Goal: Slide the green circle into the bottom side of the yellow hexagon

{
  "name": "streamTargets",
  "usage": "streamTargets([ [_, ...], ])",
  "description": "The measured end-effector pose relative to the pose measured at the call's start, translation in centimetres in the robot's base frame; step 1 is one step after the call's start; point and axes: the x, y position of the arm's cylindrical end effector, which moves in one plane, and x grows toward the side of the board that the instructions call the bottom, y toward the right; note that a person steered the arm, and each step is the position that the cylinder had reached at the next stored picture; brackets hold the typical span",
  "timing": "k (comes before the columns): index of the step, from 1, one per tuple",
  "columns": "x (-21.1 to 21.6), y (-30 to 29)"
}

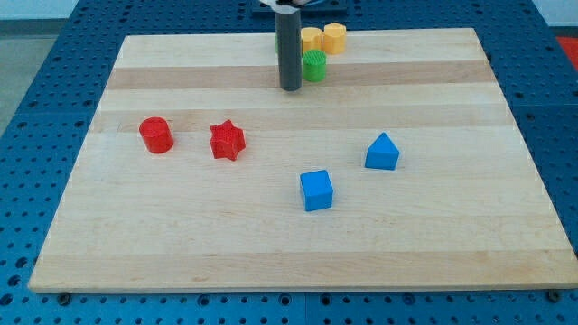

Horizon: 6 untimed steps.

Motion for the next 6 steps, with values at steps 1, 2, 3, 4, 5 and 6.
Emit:
streamTargets([
  [1,-1.8,2.2],
  [2,-3.9,3.0],
  [3,-4.2,3.4],
  [4,-4.5,3.5],
  [5,-4.8,3.6],
  [6,-1.3,4.3],
])
